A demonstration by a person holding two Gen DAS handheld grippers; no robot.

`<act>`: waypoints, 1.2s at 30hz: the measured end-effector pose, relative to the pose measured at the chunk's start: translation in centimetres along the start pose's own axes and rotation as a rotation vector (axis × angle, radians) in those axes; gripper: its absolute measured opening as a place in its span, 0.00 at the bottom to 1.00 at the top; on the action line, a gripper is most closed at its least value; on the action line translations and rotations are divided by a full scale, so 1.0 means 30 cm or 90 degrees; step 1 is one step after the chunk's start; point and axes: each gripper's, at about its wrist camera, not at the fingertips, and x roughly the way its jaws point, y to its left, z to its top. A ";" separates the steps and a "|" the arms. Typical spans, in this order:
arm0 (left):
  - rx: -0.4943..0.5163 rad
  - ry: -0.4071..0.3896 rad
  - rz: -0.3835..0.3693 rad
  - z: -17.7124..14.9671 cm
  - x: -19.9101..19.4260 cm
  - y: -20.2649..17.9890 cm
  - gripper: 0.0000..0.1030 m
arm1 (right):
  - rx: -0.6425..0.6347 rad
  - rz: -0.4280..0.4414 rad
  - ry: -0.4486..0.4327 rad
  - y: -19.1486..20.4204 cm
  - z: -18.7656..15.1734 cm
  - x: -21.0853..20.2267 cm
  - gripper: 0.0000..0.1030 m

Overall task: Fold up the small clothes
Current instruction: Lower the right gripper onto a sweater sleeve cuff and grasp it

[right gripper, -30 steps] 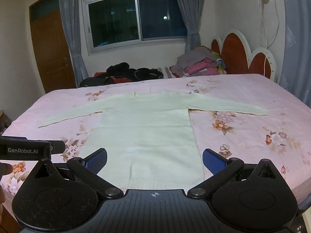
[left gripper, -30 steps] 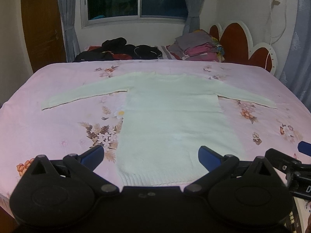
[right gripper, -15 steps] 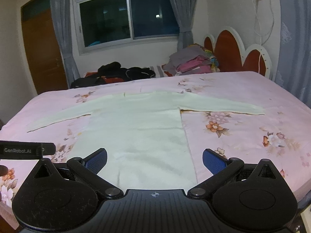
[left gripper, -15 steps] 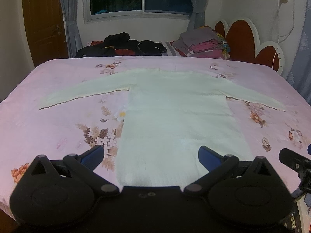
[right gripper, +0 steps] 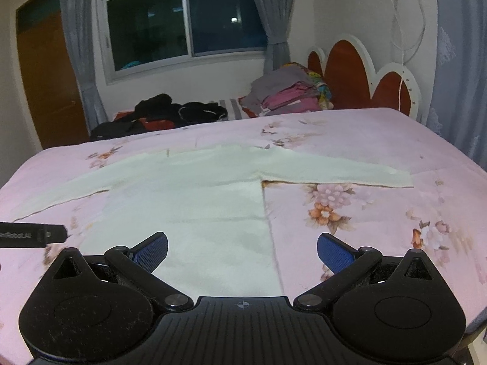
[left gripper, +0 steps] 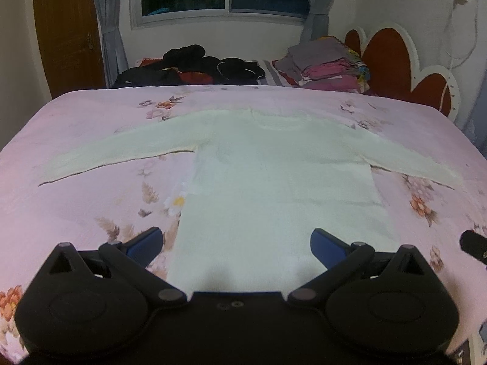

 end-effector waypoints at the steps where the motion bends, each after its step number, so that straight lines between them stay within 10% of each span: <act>1: -0.003 0.001 0.005 0.015 0.020 -0.003 1.00 | 0.003 -0.002 0.002 -0.018 0.019 0.029 1.00; 33: 0.005 -0.002 0.074 0.275 0.548 -0.160 1.00 | 0.186 -0.173 0.077 -0.828 0.220 0.785 0.99; 36: 0.010 0.005 0.080 0.279 0.568 -0.174 1.00 | 0.208 -0.180 0.097 -0.892 0.215 0.837 0.63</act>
